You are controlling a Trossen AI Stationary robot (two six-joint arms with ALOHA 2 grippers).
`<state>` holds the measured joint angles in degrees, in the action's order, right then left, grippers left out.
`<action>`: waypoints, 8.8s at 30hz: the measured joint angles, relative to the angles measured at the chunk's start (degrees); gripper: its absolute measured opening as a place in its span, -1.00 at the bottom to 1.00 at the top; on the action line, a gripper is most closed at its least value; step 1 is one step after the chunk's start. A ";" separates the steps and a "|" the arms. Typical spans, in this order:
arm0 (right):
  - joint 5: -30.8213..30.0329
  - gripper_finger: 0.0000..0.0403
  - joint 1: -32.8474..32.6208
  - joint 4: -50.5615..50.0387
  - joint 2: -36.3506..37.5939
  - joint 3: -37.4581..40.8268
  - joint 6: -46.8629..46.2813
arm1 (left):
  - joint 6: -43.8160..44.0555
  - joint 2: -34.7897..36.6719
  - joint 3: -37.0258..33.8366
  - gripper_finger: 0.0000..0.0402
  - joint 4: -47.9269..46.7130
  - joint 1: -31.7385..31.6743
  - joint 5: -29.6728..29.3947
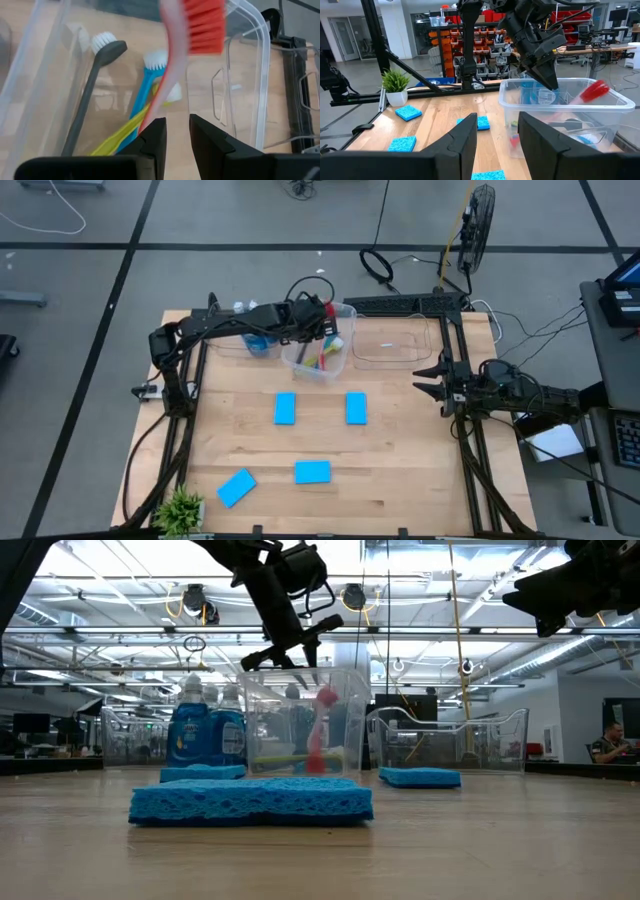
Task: Pick & Place Kitchen Sink Supplies
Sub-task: Put the blue sponge into the right transparent bin
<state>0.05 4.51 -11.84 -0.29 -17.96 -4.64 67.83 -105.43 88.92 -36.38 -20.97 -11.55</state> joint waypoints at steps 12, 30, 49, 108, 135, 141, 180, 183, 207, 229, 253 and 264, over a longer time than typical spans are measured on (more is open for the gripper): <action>0.00 -0.35 0.00 0.01 -0.01 0.00 0.00 | -2.24 0.03 0.00 -0.56 3.99 0.00 0.03; -0.22 -0.35 -0.01 0.01 -0.01 0.00 0.00 | -24.85 9.31 -0.02 -0.56 20.80 8.15 2.50; -0.20 -0.35 -0.01 0.39 -0.01 -0.02 0.00 | -2.36 11.15 0.00 -0.56 7.80 27.11 -11.65; -0.19 -0.35 -0.01 0.37 -0.01 -0.02 -0.02 | 28.21 10.78 -19.47 -0.52 -5.39 34.11 -9.87; -0.20 -0.35 -0.02 0.35 0.01 -0.02 -0.02 | 31.60 9.05 -24.64 0.30 -10.05 29.90 -8.18; -0.20 -0.35 -0.01 0.36 0.01 -0.02 -0.02 | 33.25 9.18 -26.76 0.32 -10.16 28.63 -8.24; -0.16 -0.35 -0.01 0.39 0.01 -0.02 -0.02 | 36.72 8.17 -41.03 -0.16 8.35 27.31 -3.65; -0.16 -0.35 -0.02 0.39 0.01 -0.02 -0.02 | 37.73 8.07 -41.07 -0.46 8.61 27.79 -3.59; 0.04 -0.35 0.00 0.39 0.01 -0.02 -2.16 | 41.54 7.71 -38.45 -0.98 9.55 34.04 -4.19; 0.04 -0.35 0.00 0.39 0.01 -0.02 -2.21 | 38.25 7.87 -33.05 -1.00 9.63 36.48 -9.60; 0.26 -0.35 -0.02 0.59 -0.87 -0.01 -12.91 | 15.78 7.93 -15.91 -1.00 14.55 36.27 -22.35; 6.31 -0.31 -0.13 11.88 -13.85 -0.03 -14.85 | -1.39 7.98 -7.83 -1.00 20.09 32.53 -25.24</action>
<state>6.36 4.38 0.04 -14.13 -17.99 -19.49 66.44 -97.45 81.10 -16.29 11.56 -36.79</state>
